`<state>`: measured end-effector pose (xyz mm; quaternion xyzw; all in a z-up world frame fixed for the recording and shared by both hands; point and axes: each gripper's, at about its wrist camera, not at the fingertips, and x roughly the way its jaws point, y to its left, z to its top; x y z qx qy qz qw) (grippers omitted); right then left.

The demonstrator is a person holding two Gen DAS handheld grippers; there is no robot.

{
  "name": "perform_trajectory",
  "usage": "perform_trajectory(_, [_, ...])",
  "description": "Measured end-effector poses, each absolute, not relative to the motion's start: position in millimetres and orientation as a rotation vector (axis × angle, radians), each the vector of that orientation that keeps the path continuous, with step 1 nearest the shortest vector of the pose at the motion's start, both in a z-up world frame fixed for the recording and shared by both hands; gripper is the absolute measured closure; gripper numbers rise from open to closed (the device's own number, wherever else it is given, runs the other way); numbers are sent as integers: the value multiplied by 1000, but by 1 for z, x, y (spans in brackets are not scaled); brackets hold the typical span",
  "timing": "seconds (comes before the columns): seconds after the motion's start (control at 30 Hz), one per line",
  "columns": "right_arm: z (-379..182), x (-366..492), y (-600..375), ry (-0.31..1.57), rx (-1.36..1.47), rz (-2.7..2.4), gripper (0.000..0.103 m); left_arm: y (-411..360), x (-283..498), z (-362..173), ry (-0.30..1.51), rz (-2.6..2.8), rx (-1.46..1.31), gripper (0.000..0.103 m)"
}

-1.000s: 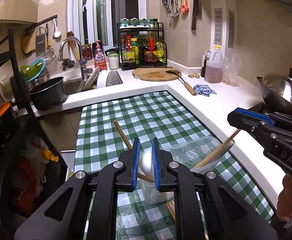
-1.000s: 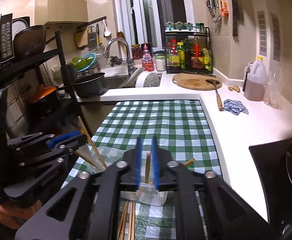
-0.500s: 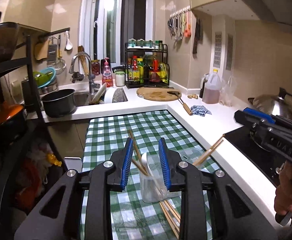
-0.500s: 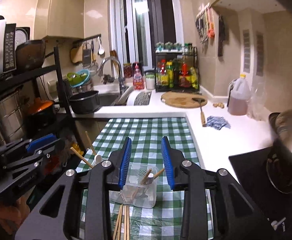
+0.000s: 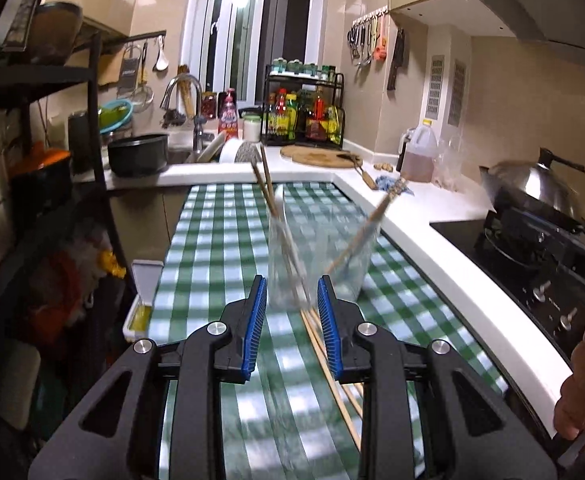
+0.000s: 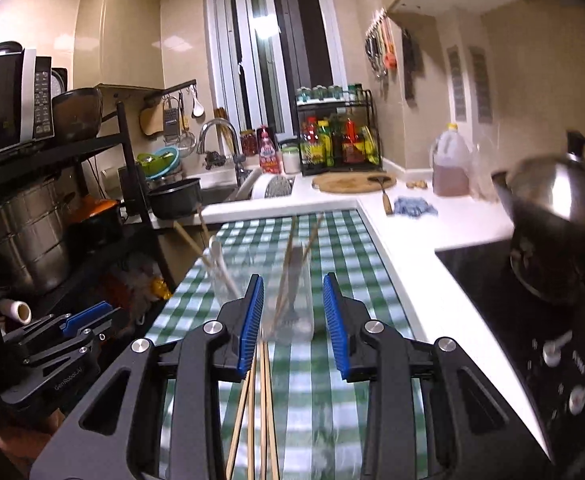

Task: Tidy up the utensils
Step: 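Move both open tools back to the remaining bamboo chopsticks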

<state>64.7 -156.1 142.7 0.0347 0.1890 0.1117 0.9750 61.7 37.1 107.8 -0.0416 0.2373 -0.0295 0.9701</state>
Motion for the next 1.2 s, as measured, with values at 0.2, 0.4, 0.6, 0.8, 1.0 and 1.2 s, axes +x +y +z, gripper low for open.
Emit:
perform_trajectory(0.2, [92,43,-150,462,51,242,73,38,38,82,502,-54,-104,76])
perform_trajectory(0.4, [50,39,-143,539,40,297,95,47,28,58,532,-25,-142,76])
perform_trajectory(0.6, [13,53,-142,639,41,317,93,45,22,34,590,-26,-147,77])
perform_trajectory(0.8, [-18,60,-135,712,18,342,92,43,21,17,623,-24,-156,77])
perform_trajectory(1.0, [-34,66,-135,742,21,336,91,42,17,13,627,-21,-140,77])
perform_trajectory(1.2, [-42,65,-127,762,-10,359,91,43,17,7,647,-19,-149,77])
